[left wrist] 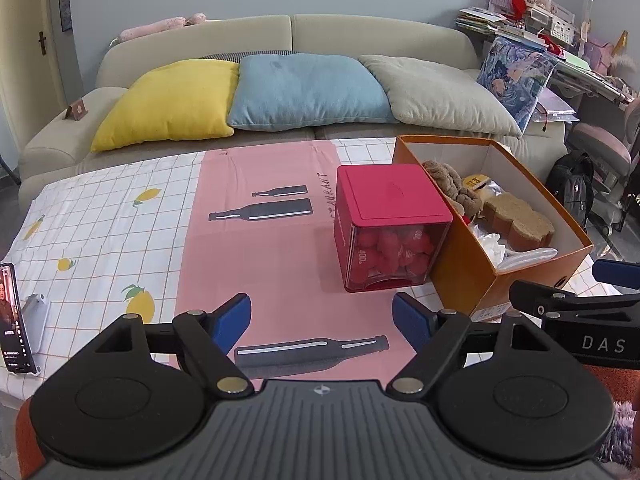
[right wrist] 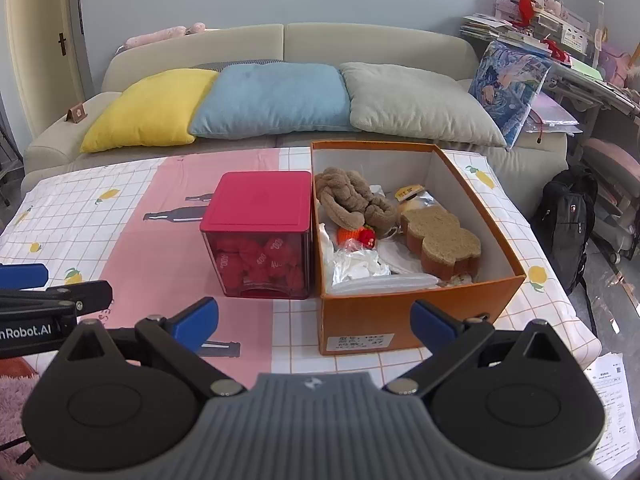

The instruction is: Organize soft objects

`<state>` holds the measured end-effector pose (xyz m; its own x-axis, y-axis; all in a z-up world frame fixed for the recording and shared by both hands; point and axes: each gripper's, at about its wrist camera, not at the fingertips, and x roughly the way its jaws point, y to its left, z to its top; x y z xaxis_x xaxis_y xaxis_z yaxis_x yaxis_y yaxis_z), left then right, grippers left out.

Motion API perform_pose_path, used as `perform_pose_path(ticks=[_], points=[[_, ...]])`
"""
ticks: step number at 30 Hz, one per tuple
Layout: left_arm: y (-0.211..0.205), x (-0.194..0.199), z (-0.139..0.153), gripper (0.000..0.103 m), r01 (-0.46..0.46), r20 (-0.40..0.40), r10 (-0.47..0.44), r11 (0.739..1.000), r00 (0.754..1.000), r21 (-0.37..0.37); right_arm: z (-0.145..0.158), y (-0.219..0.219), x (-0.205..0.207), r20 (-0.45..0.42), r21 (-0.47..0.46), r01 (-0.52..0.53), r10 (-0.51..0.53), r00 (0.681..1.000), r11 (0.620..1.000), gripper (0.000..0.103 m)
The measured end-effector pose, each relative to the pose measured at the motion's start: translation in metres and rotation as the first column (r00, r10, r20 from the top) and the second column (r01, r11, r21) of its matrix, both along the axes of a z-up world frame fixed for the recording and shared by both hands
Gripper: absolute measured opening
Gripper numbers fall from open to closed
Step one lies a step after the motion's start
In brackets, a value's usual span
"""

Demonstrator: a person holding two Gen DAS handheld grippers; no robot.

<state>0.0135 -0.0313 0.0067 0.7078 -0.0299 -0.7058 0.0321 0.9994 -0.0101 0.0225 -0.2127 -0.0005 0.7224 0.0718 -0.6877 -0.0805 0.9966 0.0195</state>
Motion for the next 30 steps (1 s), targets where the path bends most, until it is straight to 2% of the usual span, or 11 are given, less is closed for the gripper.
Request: perform_pose_path(ticks=[30], points=[[-0.0030, -0.0032, 0.0066, 0.094, 0.034, 0.045, -0.034, 0.999, 0.998, 0.004, 0.0066, -0.0026, -0.0040, 0.059, 0.016, -0.011, 0.010, 0.998, 1.000, 0.100]])
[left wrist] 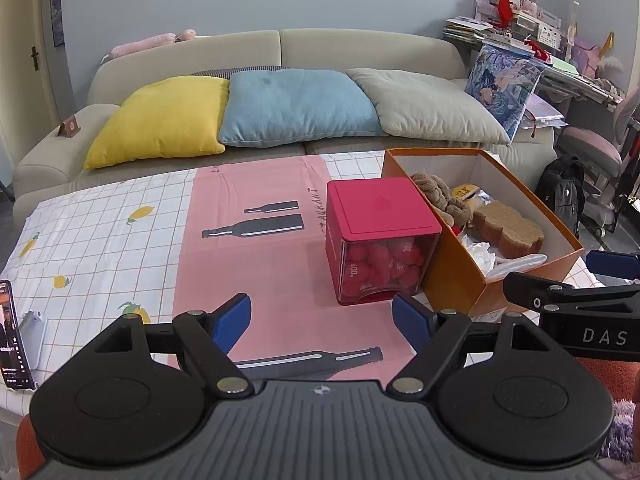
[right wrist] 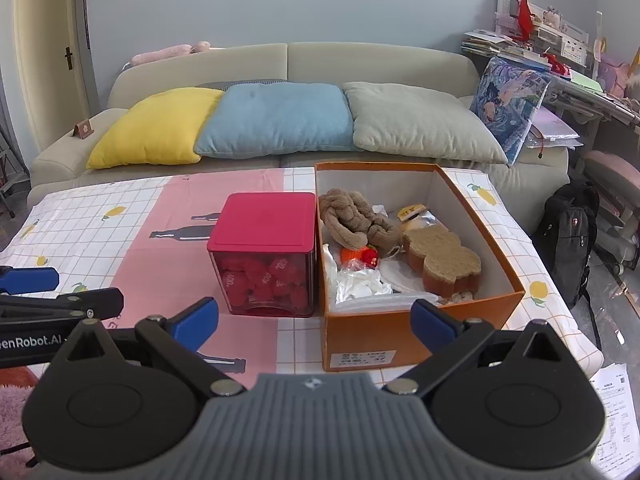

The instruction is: Organize soft objects

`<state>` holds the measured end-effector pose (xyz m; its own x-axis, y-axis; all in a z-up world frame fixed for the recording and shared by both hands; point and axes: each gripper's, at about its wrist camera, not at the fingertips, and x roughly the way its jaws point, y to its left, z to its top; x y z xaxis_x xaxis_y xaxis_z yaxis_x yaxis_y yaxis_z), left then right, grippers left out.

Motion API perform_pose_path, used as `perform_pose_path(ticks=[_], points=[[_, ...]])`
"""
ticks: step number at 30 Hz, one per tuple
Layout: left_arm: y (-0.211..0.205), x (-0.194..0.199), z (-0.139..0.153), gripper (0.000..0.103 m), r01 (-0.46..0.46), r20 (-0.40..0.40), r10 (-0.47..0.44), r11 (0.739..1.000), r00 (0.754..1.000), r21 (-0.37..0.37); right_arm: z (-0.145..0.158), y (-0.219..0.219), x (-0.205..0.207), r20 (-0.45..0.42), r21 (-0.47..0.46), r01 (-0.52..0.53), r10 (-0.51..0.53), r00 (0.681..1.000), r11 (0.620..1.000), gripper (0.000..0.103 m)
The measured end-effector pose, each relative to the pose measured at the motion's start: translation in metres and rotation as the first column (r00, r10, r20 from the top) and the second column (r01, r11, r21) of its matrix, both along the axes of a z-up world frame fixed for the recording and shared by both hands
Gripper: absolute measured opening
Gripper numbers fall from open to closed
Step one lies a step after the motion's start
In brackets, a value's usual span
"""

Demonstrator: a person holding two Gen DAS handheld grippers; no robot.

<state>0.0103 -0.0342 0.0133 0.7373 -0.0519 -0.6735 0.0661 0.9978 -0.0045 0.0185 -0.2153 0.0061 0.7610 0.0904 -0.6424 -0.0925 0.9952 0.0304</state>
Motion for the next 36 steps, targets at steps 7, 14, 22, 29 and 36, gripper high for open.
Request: perform_pose_path(ticks=[7, 14, 22, 29, 36], points=[[0.0001, -0.0004, 0.0000, 0.094, -0.001, 0.001, 0.001, 1.000, 1.000, 0.000, -0.0007, -0.0006, -0.0001, -0.002, 0.005, -0.005, 0.005, 1.000, 1.000, 0.100], [0.0000, -0.0012, 0.0002, 0.094, 0.001, 0.001, -0.001, 1.000, 1.000, -0.002, -0.0009, -0.0006, -0.0003, -0.006, 0.007, -0.008, 0.008, 1.000, 1.000, 0.100], [-0.0013, -0.0018, 0.0001, 0.094, 0.003, 0.002, -0.003, 1.000, 1.000, -0.003, -0.0018, -0.0010, -0.0002, -0.008, 0.007, -0.007, 0.007, 1.000, 1.000, 0.100], [-0.0020, -0.0021, 0.0003, 0.094, 0.005, 0.001, -0.005, 1.000, 1.000, -0.003, -0.0032, -0.0021, 0.0004, -0.013, 0.012, -0.005, 0.005, 1.000, 1.000, 0.100], [-0.0039, -0.0036, 0.0004, 0.094, 0.007, 0.003, -0.007, 1.000, 1.000, -0.005, -0.0032, -0.0021, 0.0005, -0.015, 0.012, -0.004, 0.004, 1.000, 1.000, 0.100]])
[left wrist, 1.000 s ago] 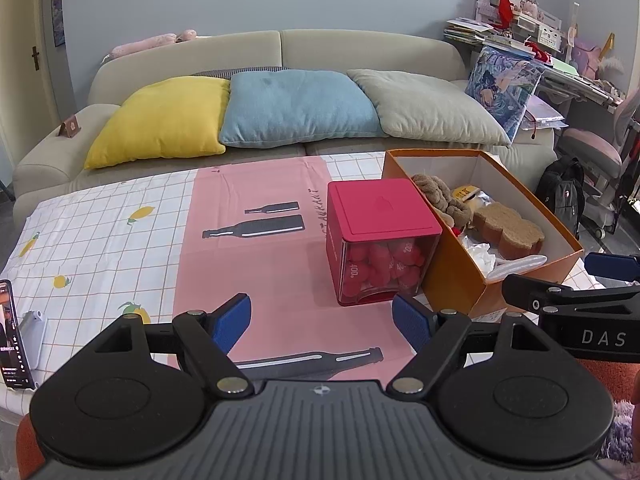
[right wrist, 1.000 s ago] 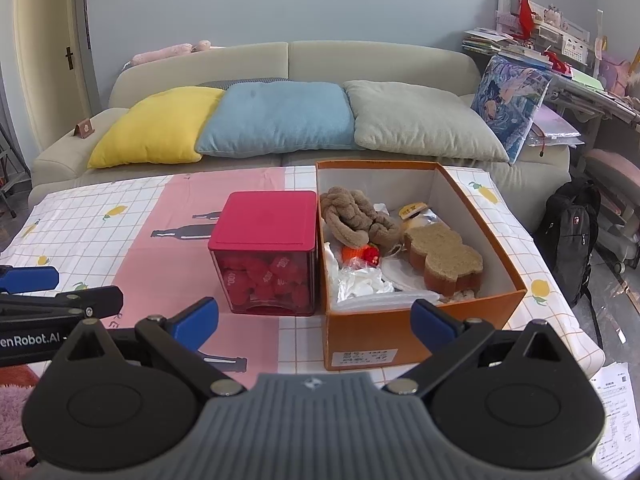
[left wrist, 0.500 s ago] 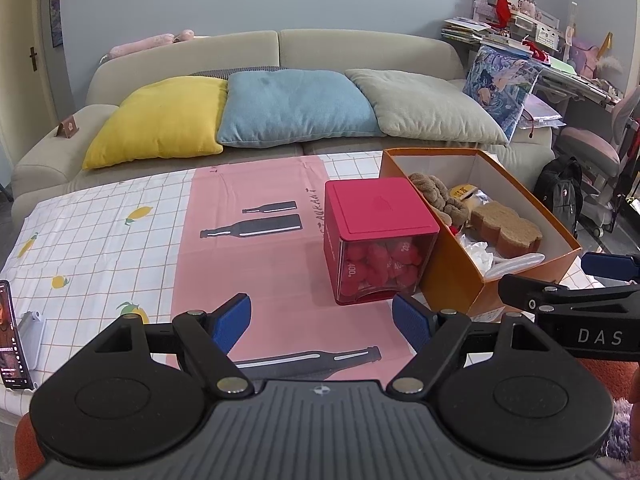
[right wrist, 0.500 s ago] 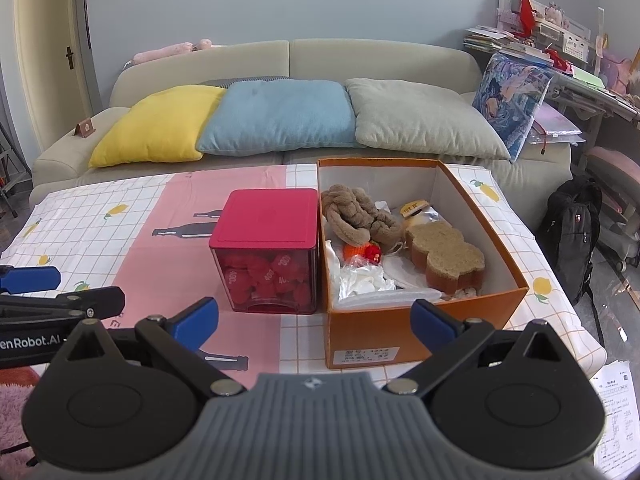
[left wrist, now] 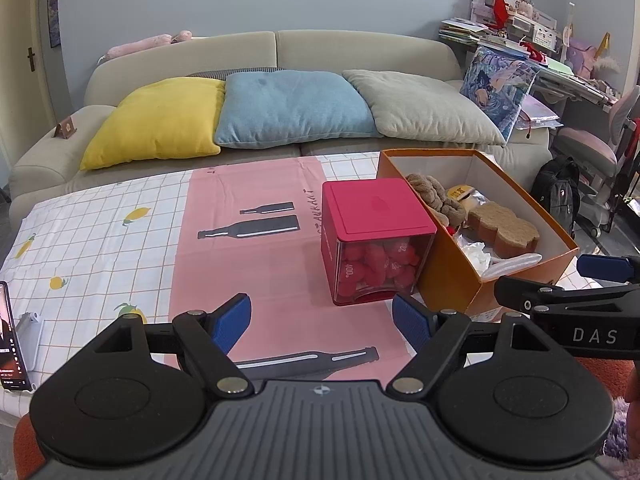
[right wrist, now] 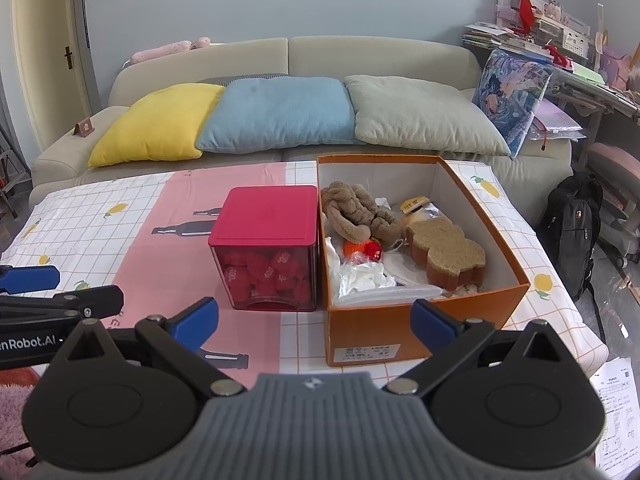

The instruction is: Organize soft objects

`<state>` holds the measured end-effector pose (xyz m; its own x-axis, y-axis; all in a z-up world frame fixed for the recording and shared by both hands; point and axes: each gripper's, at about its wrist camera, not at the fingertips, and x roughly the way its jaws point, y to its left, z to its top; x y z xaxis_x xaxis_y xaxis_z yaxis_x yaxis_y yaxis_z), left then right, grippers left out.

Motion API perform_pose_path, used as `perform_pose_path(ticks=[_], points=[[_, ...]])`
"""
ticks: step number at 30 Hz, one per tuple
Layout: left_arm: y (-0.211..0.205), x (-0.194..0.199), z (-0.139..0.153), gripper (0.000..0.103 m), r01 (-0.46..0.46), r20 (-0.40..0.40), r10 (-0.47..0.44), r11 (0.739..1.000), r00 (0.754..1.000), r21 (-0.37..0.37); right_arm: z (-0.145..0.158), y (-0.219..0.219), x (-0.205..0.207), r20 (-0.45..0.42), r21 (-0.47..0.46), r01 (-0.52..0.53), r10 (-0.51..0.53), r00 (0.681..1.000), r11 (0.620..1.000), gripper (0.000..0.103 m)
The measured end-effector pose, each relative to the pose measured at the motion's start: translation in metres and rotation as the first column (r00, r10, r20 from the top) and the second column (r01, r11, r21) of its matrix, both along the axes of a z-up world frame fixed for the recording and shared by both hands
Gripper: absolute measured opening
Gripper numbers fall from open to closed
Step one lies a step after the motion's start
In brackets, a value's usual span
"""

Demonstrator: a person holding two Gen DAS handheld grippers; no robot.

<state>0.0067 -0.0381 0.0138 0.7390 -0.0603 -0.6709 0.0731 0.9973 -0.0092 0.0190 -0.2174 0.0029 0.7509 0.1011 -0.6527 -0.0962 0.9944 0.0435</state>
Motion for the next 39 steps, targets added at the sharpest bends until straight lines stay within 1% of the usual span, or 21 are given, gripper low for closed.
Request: perform_pose_path(ticks=[39], points=[[0.0025, 0.0010, -0.0001, 0.094, -0.005, 0.001, 0.005, 1.000, 1.000, 0.000, -0.0051, 0.0018, 0.0036, -0.038, 0.006, -0.003, 0.004, 0.999, 1.000, 0.100]])
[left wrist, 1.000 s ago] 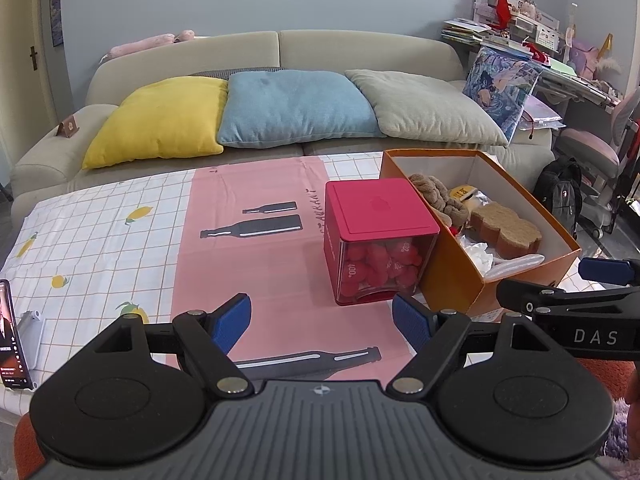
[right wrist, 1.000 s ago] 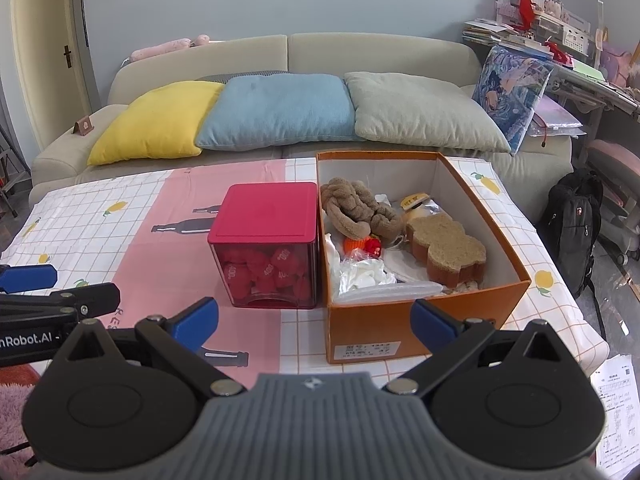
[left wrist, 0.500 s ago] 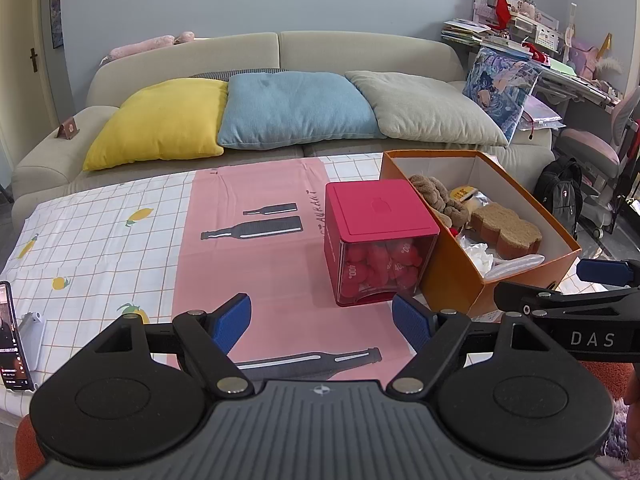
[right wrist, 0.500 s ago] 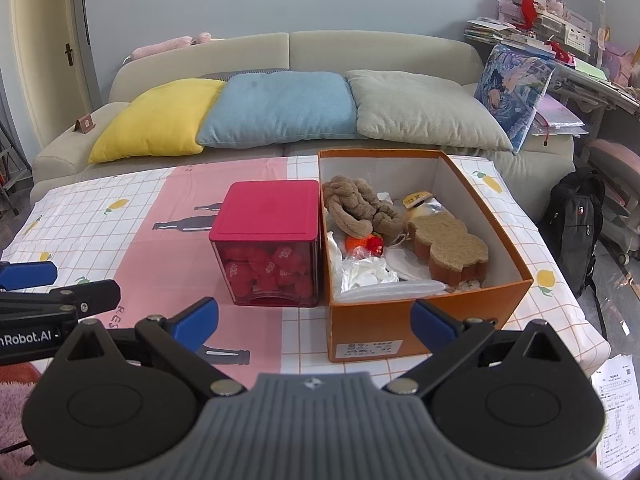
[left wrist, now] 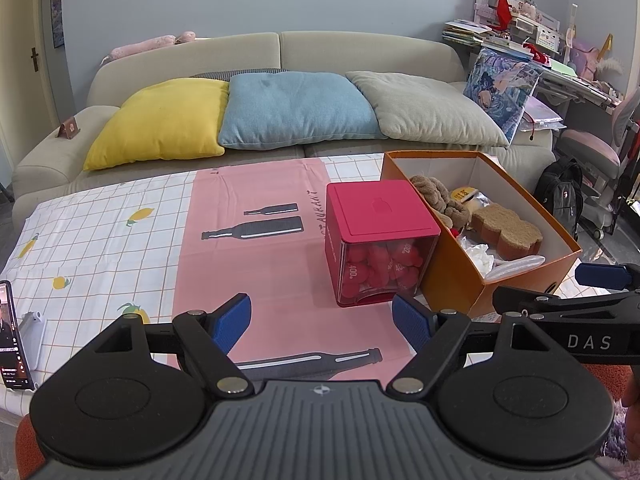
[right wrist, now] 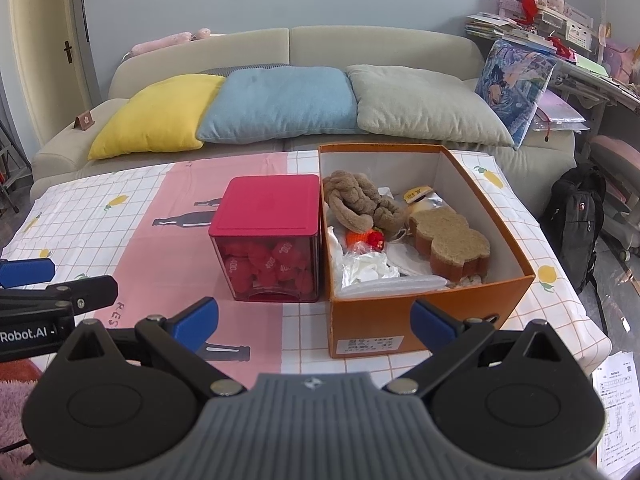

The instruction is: Organize soft objects

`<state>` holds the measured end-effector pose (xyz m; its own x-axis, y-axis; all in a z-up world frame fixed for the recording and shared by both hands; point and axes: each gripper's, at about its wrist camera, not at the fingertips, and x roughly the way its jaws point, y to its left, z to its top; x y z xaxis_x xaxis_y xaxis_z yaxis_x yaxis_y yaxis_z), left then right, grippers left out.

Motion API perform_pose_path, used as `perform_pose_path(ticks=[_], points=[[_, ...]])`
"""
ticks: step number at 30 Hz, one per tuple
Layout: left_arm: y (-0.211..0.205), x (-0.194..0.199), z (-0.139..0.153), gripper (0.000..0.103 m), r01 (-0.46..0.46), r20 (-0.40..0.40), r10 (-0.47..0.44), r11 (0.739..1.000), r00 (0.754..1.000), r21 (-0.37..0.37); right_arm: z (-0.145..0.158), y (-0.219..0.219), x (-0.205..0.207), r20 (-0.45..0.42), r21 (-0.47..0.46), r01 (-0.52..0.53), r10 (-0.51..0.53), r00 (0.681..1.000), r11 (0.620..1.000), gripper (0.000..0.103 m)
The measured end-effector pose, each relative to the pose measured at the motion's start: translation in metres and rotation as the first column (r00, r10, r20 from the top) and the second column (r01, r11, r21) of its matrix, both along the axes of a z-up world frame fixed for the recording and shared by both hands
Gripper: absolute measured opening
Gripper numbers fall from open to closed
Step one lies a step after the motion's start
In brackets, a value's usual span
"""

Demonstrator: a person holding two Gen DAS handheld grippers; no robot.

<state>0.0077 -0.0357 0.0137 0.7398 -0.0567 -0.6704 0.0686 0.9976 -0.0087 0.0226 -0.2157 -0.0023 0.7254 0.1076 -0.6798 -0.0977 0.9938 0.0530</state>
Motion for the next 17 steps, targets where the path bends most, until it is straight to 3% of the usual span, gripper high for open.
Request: perform_pose_path(ticks=[17], points=[[0.0019, 0.0006, 0.0067, 0.094, 0.000, 0.011, 0.000, 1.000, 1.000, -0.005, -0.0019, -0.0013, 0.0026, -0.011, 0.000, -0.008, 0.008, 1.000, 1.000, 0.100]])
